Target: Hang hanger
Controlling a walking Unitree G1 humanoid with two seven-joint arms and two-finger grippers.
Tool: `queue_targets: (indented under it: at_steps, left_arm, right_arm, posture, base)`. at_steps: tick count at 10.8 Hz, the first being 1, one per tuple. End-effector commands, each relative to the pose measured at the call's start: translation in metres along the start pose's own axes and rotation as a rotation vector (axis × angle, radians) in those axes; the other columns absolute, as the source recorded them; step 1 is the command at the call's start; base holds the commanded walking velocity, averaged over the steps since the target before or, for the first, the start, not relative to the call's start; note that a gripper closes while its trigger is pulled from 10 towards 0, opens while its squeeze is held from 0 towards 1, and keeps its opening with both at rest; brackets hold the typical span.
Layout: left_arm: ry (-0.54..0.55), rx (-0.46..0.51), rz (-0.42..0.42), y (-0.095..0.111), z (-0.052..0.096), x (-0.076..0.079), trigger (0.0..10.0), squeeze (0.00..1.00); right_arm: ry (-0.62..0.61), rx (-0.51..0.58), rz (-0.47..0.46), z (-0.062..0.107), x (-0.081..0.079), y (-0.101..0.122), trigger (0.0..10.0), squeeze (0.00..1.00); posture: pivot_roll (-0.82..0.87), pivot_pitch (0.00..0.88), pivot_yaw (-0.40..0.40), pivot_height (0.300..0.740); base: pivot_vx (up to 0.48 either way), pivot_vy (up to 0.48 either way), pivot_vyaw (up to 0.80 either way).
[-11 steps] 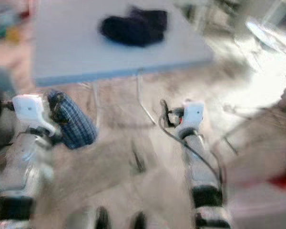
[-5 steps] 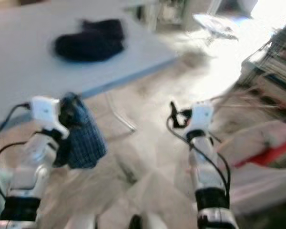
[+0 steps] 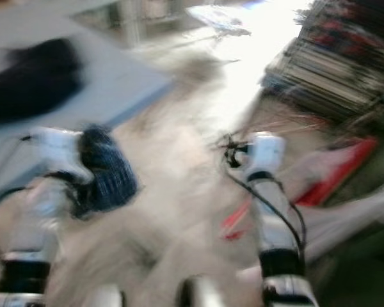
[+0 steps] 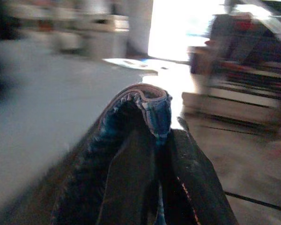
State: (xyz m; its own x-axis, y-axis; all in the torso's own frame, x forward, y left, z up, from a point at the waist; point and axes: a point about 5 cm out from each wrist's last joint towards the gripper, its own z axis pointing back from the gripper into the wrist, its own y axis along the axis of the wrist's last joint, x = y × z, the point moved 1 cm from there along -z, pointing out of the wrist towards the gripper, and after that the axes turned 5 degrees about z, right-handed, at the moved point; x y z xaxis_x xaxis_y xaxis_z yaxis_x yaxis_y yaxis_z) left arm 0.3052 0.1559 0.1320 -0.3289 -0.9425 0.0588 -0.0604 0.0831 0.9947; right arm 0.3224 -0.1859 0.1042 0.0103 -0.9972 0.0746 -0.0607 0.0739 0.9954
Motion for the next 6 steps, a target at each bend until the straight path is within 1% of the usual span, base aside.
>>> queue_targets:
  at_steps: [1, 2, 4, 6]
  left_arm:
    - [0.007, 0.004, -0.028, 0.0064, 0.0017, -0.0084, 10.0, 0.00]
    - [0.007, -0.004, -0.023, 0.0062, 0.0010, -0.0093, 10.0, 0.00]
    - [0.004, -0.007, -0.026, 0.0082, -0.0003, -0.0129, 10.0, 0.00]
    - [0.001, -0.009, -0.028, 0.0093, -0.0011, -0.0138, 10.0, 0.00]
  right_arm:
    - [0.018, 0.016, -0.011, -0.0014, -0.0079, 0.0034, 10.0, 0.00]
    - [0.017, 0.017, -0.015, -0.0013, -0.0081, 0.0033, 10.0, 0.00]
    - [0.013, 0.008, -0.017, -0.0020, -0.0088, 0.0019, 10.0, 0.00]
    - [0.013, 0.010, -0.018, -0.0019, -0.0100, 0.0018, 10.0, 0.00]
  posture:
    - [0.07, 0.131, -0.079, 0.740]
    - [0.07, 0.131, -0.078, 0.740]
    - [0.07, 0.130, -0.074, 0.740]
    - [0.07, 0.129, -0.071, 0.740]
  base:
    - [0.401, 0.259, -0.80]
    - [0.322, 0.356, 0.00]
    - [0.298, 0.375, -0.80]
    - [0.000, 0.429, -0.80]
